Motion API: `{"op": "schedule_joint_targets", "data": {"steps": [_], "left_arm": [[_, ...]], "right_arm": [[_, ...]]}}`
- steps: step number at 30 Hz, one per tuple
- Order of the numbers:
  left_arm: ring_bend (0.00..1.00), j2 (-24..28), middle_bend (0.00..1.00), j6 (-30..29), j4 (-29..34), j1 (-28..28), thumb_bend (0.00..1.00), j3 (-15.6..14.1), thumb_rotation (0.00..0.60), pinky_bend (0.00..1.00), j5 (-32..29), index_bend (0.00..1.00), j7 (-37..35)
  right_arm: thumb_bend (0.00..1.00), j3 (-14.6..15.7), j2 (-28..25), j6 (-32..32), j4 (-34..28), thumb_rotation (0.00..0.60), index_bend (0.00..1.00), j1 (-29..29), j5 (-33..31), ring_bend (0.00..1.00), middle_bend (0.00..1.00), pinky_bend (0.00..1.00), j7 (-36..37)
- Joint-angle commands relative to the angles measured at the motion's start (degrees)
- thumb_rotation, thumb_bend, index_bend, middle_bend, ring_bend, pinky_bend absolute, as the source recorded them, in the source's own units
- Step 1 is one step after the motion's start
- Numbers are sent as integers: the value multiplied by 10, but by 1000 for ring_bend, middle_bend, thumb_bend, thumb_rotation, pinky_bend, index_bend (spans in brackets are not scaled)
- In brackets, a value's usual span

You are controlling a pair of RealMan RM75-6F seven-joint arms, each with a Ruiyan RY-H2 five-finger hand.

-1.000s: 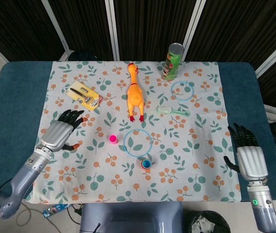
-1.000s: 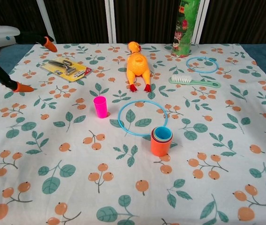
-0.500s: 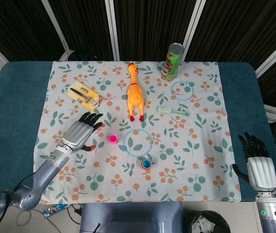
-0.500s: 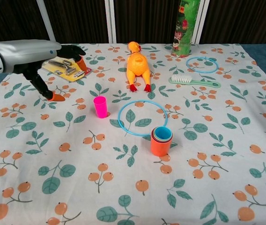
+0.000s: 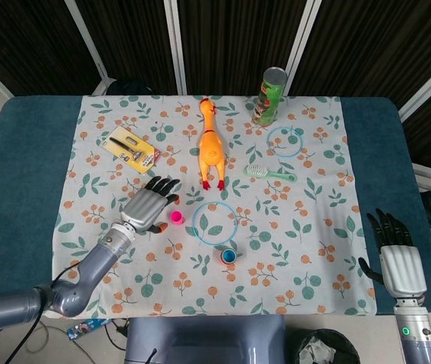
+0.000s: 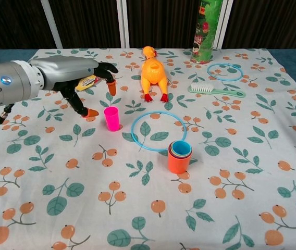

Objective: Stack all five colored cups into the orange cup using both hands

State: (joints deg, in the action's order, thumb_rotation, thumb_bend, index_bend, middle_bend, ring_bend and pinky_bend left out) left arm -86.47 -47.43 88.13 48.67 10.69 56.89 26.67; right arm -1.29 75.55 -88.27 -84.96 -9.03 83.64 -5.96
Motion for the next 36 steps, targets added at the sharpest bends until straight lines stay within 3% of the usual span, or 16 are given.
{"op": "schedule_joint_targets", "data": {"steps": [1,25,36], "left_arm": [[0,-12,0,4,-10,11,269,0,600,0,-11,353,8],[0,-48,0,-13,-42,41,291,-22,600,0,-51,431,43],[0,-51,18,-20,-46,44,367,-24,600,0,-56,487,42]], "right_arm": [[333,-2,0,2,0,600,49,1,1,0,0,120,1],[332,-20,6,19,-1,600,62,10,-2,0,0,121,3],[333,-26,8,21,0,600,72,13,-1,0,0,120,3]]}}
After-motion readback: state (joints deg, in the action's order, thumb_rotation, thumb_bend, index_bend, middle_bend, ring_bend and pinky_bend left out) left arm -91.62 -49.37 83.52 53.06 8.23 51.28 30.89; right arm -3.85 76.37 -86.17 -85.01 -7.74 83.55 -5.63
